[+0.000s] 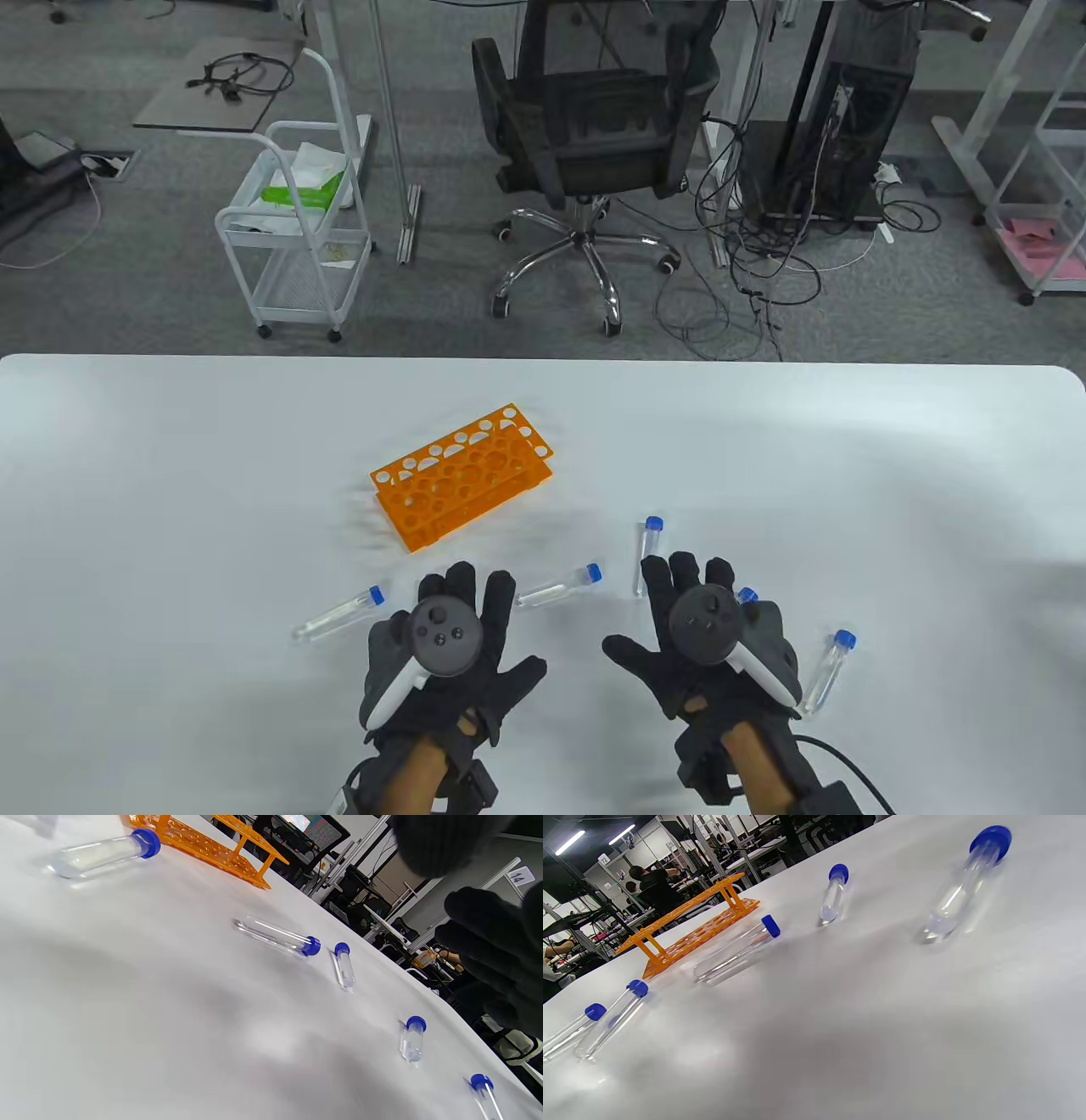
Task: Insert test tubes into test tube rack (6 test tubes)
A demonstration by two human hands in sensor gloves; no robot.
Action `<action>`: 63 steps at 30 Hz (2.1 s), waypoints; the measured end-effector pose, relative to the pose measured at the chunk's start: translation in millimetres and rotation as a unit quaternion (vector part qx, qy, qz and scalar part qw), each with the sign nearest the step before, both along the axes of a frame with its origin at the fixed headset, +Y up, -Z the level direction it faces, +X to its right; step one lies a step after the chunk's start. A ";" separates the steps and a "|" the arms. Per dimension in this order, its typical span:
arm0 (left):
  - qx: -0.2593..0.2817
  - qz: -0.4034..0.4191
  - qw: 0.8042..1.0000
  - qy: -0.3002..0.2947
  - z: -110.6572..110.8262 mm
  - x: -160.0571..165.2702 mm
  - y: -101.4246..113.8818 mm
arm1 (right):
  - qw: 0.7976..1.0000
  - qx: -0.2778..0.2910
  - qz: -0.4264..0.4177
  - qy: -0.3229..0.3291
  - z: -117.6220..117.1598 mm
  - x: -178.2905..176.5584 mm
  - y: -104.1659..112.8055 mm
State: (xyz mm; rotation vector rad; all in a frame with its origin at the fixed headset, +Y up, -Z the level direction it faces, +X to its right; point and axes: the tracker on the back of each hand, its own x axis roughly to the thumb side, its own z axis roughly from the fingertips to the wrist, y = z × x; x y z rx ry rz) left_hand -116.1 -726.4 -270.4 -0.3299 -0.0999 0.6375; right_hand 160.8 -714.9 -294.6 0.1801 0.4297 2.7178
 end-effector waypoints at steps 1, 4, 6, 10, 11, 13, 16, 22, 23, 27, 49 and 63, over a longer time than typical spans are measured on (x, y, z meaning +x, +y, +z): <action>0.000 -0.001 1.000 0.000 0.2 0.2 0.1 | 1.000 0.000 0.000 0.000 -0.1 0.0 0.0; 0.000 -0.001 1.000 -0.001 0.6 0.8 -0.1 | 1.000 0.003 -0.002 -0.001 -0.3 0.6 0.7; -0.001 -0.003 1.000 -0.002 0.6 1.4 -0.6 | 1.000 0.004 -0.003 -0.001 -0.5 0.8 0.8; -0.004 -0.014 1.000 -0.004 0.4 3.4 0.8 | 1.000 0.006 -0.004 -0.003 -1.4 1.7 1.0; 0.002 -0.017 1.000 -0.003 0.3 3.2 2.3 | 1.000 0.007 -0.005 -0.003 -1.4 2.0 1.1; 0.013 -0.006 1.000 0.004 0.5 1.6 5.6 | 1.000 0.005 -0.007 -0.004 -1.5 3.1 1.2; 0.011 0.004 1.000 0.006 0.4 2.2 8.6 | 1.000 0.004 -0.011 -0.007 -2.1 5.3 0.4; 0.046 -0.039 0.991 0.122 -18.4 0.1 26.8 | 1.000 -0.015 -0.022 -0.007 -5.2 8.2 -3.6; 0.046 -0.046 0.989 0.132 -21.7 -1.0 28.5 | 1.000 -0.017 -0.023 -0.007 -5.1 8.3 -4.0; 0.030 -0.060 0.980 0.188 -49.0 -13.4 37.8 | 0.999 -0.026 -0.022 -0.004 -5.3 7.3 -4.7; -0.106 -0.135 0.916 0.364 -158.7 -113.9 -4.0 | 0.999 -0.027 -0.028 -0.025 -10.5 17.7 -6.5; -0.140 -0.069 0.920 0.358 -175.7 -125.9 -29.6 | 0.999 -0.025 -0.022 -0.030 -12.2 19.1 -7.0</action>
